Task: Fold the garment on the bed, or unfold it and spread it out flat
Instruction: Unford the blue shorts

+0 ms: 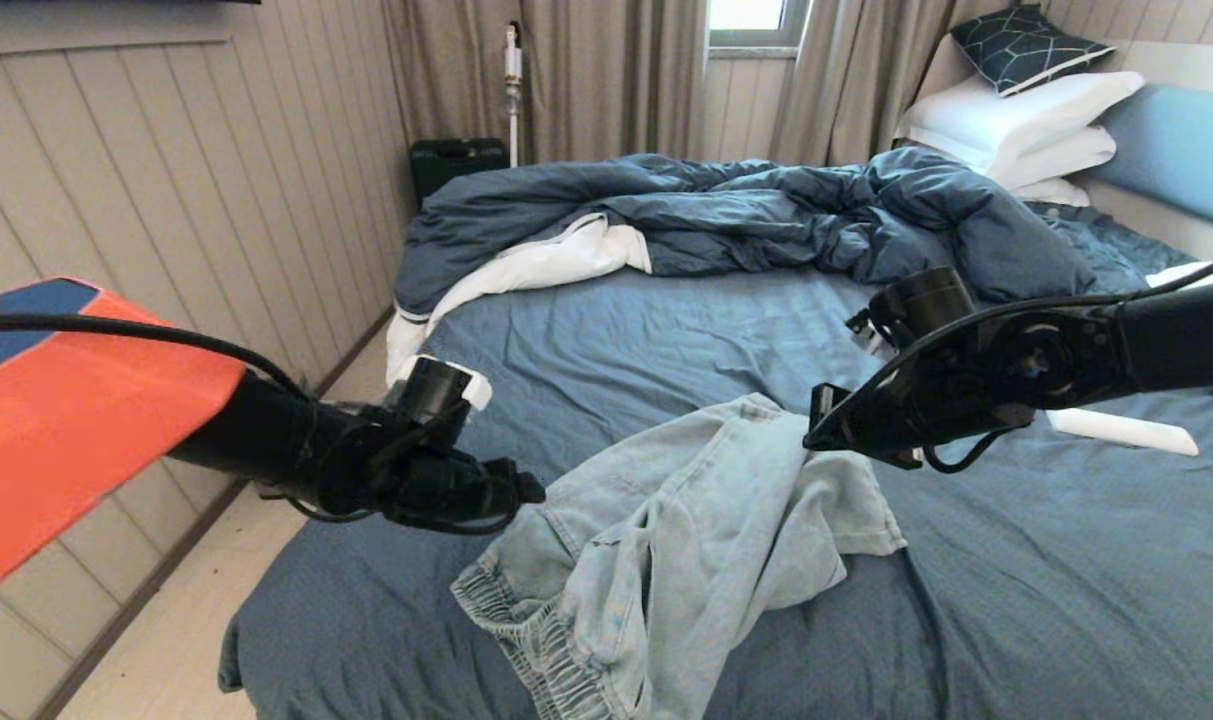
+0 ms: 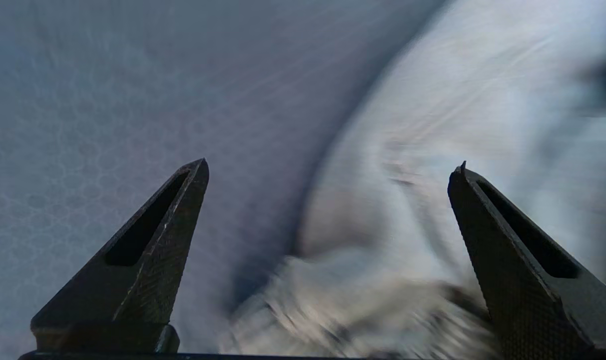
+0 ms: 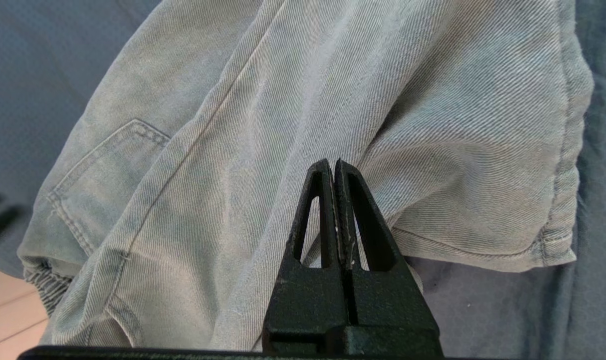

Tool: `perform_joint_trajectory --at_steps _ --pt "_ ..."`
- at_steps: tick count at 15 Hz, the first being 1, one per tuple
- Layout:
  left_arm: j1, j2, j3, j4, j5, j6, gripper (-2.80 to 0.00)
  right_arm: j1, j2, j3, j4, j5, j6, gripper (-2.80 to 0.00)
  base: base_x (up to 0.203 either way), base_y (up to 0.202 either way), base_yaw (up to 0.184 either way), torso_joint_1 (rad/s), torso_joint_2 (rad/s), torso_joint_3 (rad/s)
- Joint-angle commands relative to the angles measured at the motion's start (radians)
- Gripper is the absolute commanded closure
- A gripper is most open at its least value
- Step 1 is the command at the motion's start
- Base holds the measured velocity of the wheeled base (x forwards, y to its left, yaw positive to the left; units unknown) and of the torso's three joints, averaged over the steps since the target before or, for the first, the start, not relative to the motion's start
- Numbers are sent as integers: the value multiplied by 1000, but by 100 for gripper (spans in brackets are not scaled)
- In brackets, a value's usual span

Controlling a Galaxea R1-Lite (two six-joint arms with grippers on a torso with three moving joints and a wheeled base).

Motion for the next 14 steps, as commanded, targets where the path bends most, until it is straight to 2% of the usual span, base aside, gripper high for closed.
perform_joint_trajectory --at_steps 1,8,10,11,14 --pt "-21 81 -15 -2 4 -3 -280 2 -3 1 1 2 3 0 0 0 0 0 0 0" --pt "-169 86 -14 4 5 -9 -280 -2 6 14 0 2 1 0 0 0 0 0 0 0" --pt "-191 89 -12 3 5 -24 -280 -7 11 14 0 3 1 0 0 0 0 0 0 0" --pt "-196 89 -14 3 6 -29 0 -9 13 13 -1 4 1 0 0 0 0 0 0 0" --pt "-199 86 -14 0 5 -30 0 -9 17 14 -14 4 1 0 0 0 0 0 0 0"
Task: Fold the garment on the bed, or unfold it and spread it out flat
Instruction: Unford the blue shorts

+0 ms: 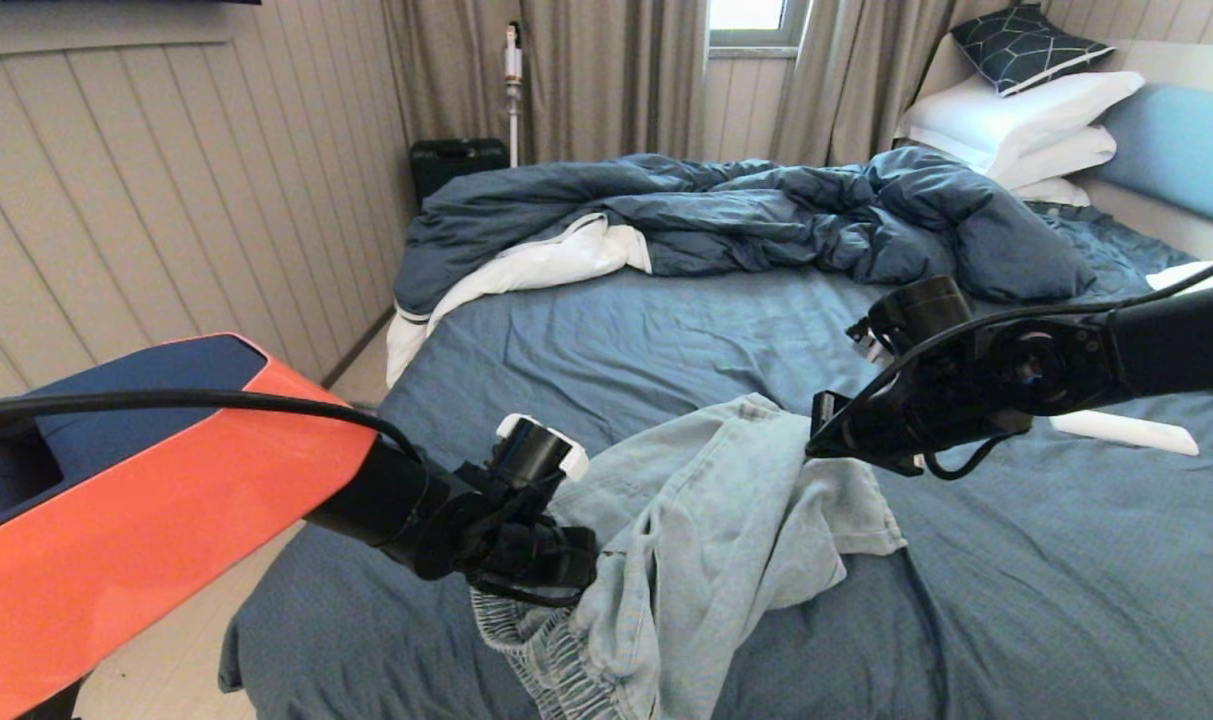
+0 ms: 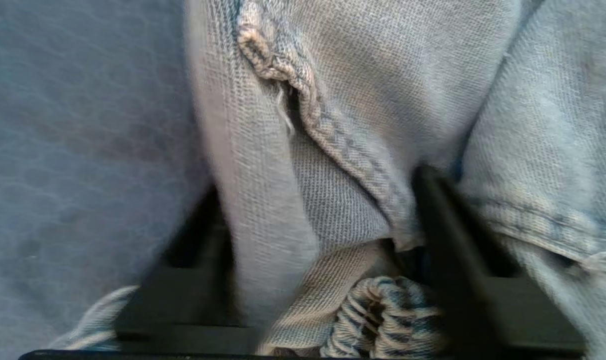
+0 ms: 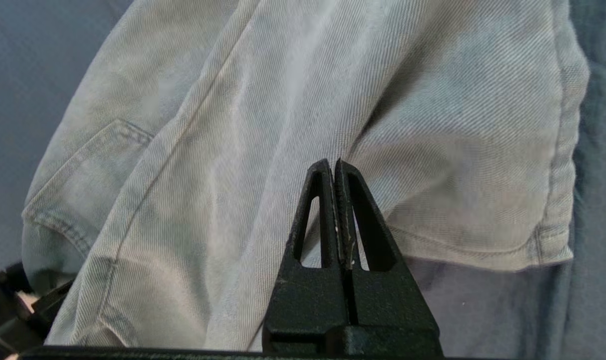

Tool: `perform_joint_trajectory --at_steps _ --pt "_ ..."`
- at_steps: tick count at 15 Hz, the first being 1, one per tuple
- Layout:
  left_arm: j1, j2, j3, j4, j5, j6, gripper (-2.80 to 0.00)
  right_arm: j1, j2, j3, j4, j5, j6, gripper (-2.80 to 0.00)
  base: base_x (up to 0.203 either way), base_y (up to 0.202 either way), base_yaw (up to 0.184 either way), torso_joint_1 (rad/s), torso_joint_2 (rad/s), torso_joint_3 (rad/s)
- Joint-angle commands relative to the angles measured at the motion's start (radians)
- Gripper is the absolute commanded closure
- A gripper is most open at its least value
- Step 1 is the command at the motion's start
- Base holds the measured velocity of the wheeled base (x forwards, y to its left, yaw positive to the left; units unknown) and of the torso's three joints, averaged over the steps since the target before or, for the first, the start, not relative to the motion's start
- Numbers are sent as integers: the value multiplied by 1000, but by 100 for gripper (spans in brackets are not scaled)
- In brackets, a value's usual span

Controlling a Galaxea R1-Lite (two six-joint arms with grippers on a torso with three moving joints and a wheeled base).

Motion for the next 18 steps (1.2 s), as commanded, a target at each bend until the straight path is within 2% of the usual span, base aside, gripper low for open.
perform_joint_trajectory --at_steps 1,4,8,11,13,15,18 --pt "-1 -8 -3 -4 1 -2 0 0 8 1 -21 0 2 0 0 0 0 0 0 0" --pt "0 -17 -38 0 3 0 0 2 17 16 -57 -2 2 0 0 0 0 0 0 0" --pt "36 -31 -112 -1 75 29 0 0 16 16 -58 -2 2 0 0 0 0 0 0 0" --pt "121 -30 -191 -11 177 134 0 0 16 15 -58 -2 2 0 0 0 0 0 0 0" --pt "198 -20 -260 -11 186 187 0 0 17 14 -59 -2 2 0 0 0 0 0 0 0" --pt "265 21 -365 -2 189 215 0 0 23 13 -59 -2 2 0 0 0 0 0 0 0" --pt "327 114 -491 2 190 250 0 2 31 10 -60 -3 2 0 0 0 0 0 0 0"
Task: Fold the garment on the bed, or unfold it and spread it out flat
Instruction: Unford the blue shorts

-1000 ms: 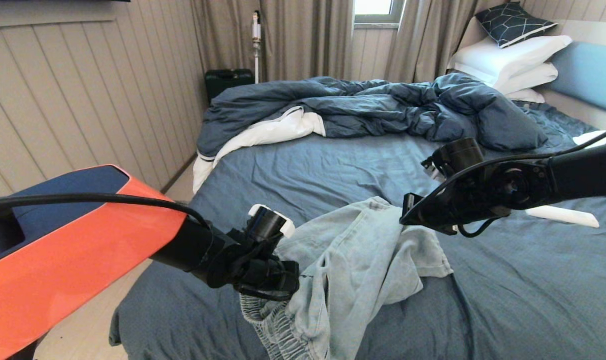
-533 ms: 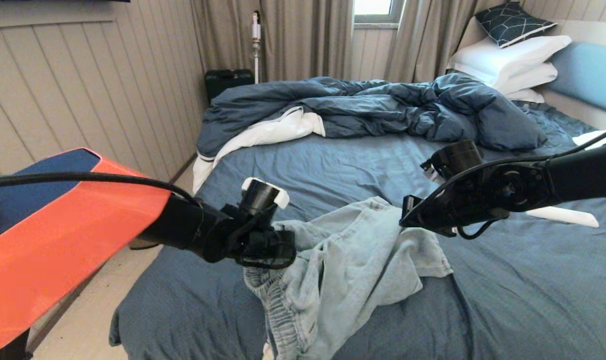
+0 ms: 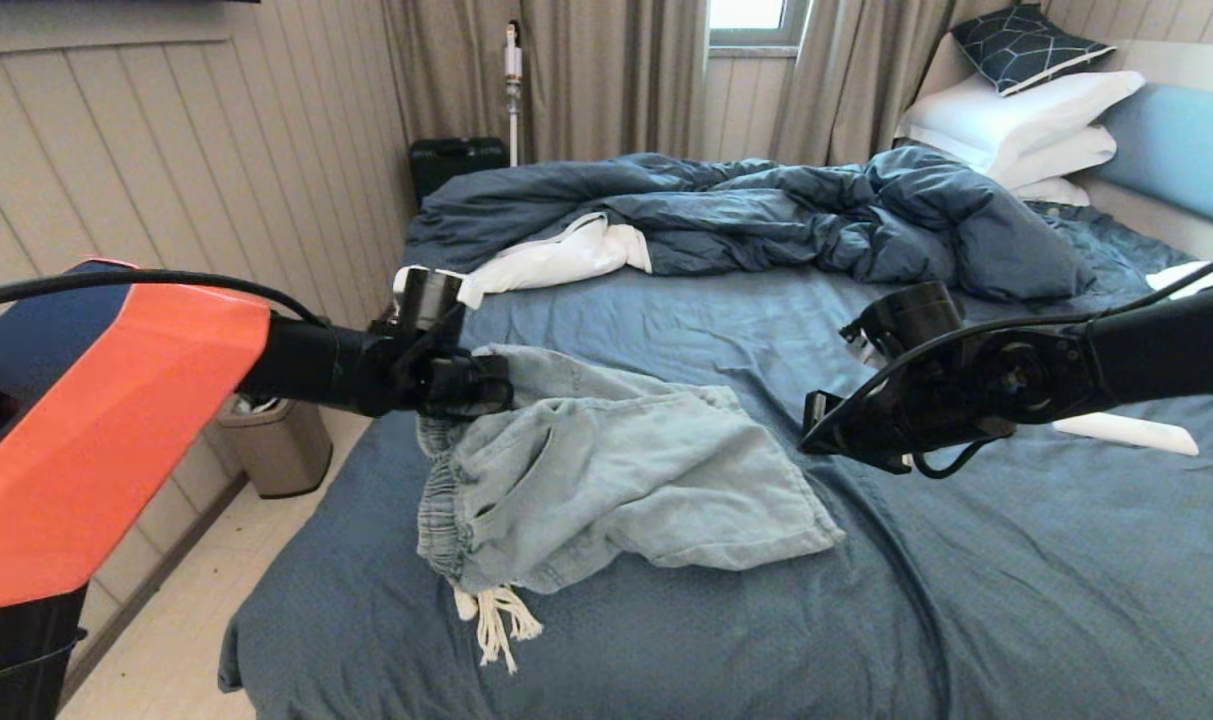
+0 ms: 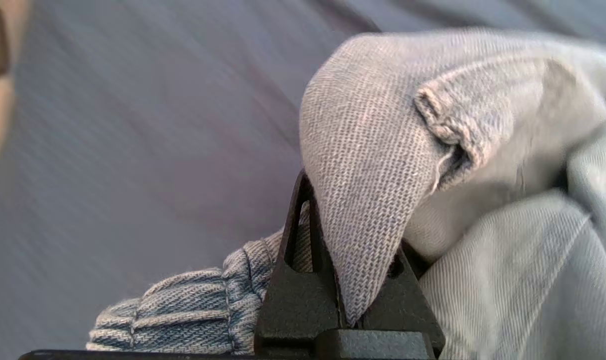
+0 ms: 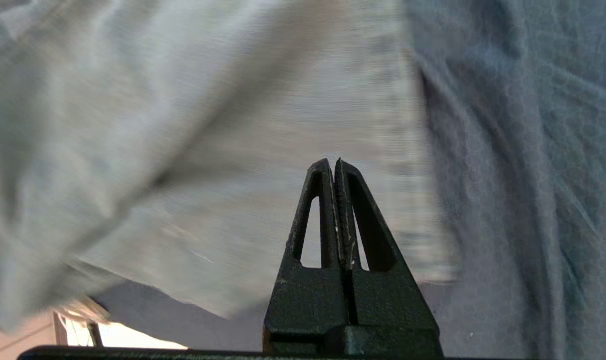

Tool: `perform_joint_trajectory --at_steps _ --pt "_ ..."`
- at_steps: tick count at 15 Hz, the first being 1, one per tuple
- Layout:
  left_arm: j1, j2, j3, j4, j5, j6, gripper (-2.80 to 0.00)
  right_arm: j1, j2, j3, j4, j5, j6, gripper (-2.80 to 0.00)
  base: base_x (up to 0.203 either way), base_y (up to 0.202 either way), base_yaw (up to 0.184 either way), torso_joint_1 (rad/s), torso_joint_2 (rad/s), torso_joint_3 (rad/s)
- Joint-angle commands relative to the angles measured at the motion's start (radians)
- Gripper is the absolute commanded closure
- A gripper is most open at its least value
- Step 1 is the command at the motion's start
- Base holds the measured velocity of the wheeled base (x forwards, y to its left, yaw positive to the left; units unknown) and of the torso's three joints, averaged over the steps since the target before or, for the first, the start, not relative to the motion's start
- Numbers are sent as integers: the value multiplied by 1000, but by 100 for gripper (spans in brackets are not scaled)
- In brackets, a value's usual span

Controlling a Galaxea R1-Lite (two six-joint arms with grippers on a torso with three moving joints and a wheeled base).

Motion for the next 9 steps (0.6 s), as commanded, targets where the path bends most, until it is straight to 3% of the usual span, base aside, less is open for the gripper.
perform_joint_trajectory --at_steps 1,4,8,9 --pt "32 89 -82 -2 2 10 0 0 9 -1 1 1 3 0 0 0 0 0 0 0" --pt "61 183 -152 -4 3 38 0 0 22 -4 0 1 3 0 0 0 0 0 0 0" --pt "76 178 -147 -3 6 42 0 1 30 -8 0 1 3 0 0 0 0 0 0 0" --pt "76 177 -145 -3 18 42 -280 1 31 -7 0 1 3 0 0 0 0 0 0 0"
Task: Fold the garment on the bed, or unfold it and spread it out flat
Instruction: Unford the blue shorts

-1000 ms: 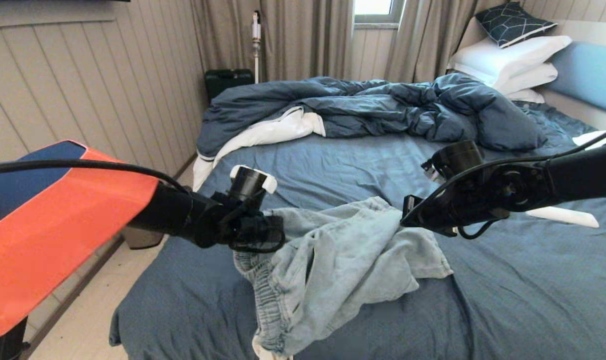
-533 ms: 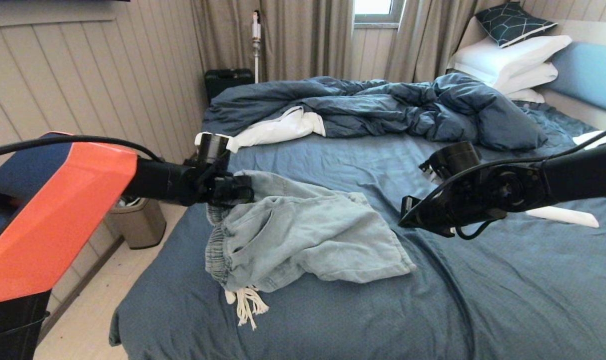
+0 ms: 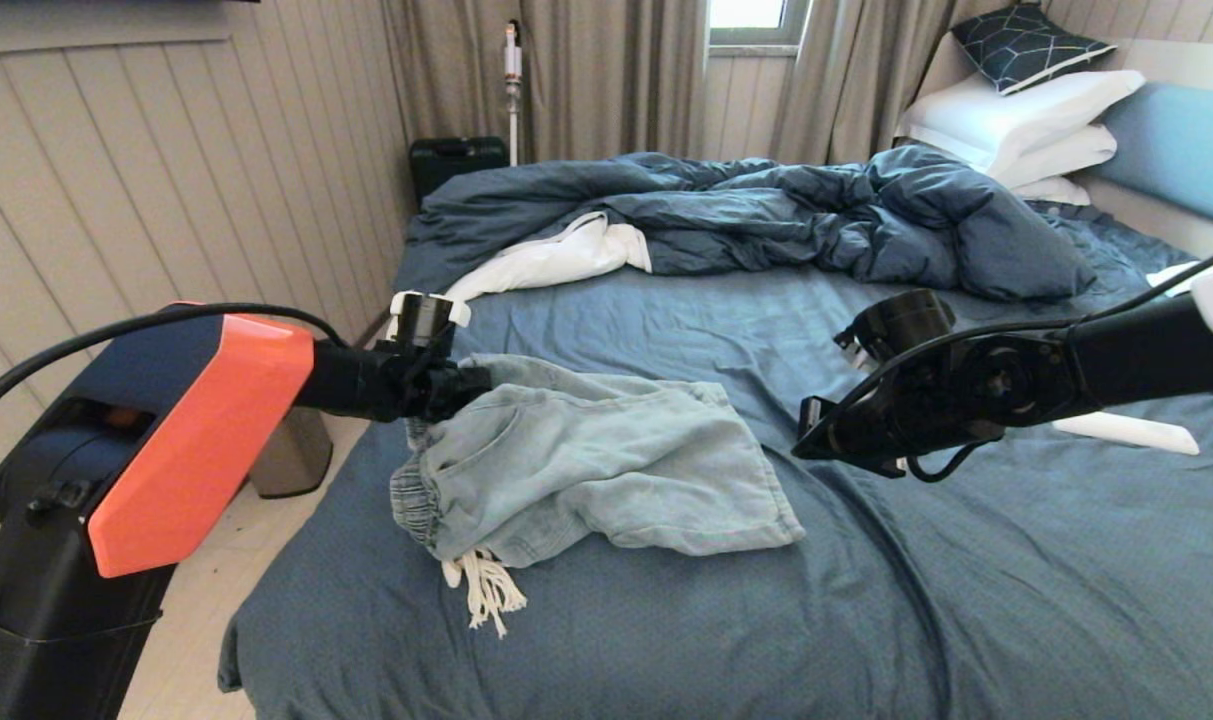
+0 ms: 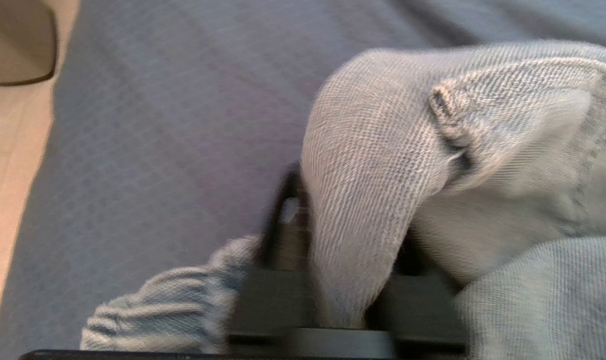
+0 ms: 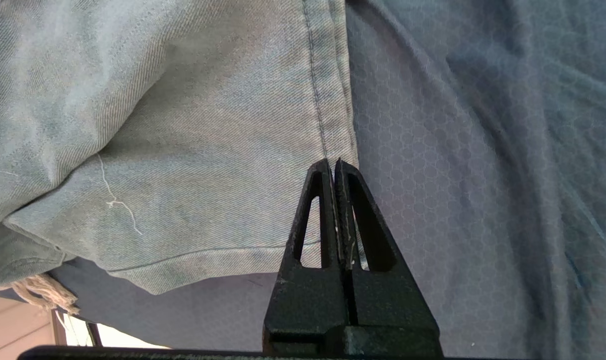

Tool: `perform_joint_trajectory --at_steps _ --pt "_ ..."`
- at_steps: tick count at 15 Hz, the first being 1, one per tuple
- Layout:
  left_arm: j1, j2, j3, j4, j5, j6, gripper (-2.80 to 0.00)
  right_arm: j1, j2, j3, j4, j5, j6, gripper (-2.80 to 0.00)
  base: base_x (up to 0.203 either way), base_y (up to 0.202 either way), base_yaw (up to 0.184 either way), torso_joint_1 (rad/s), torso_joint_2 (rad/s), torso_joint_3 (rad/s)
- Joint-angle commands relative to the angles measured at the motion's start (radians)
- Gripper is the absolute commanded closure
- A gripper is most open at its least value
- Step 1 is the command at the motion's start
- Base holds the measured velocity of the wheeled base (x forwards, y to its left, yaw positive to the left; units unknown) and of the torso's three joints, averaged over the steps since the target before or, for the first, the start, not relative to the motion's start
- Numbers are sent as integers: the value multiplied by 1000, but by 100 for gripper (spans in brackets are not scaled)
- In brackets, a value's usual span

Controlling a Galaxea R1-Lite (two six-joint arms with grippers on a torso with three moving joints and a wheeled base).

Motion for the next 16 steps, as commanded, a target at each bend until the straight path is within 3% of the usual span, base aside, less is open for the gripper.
perform_joint_trajectory --at_steps 1,11,16 --pt "1 0 4 0 10 -2 -280 1 5 3 1 1 2 0 0 0 0 0 0 0" --pt "0 -149 147 -5 71 -4 -280 4 -5 9 -2 1 2 0 0 0 0 0 0 0" --pt "-129 -75 186 -14 73 -8 -280 6 -10 9 1 -2 2 0 0 0 0 0 0 0"
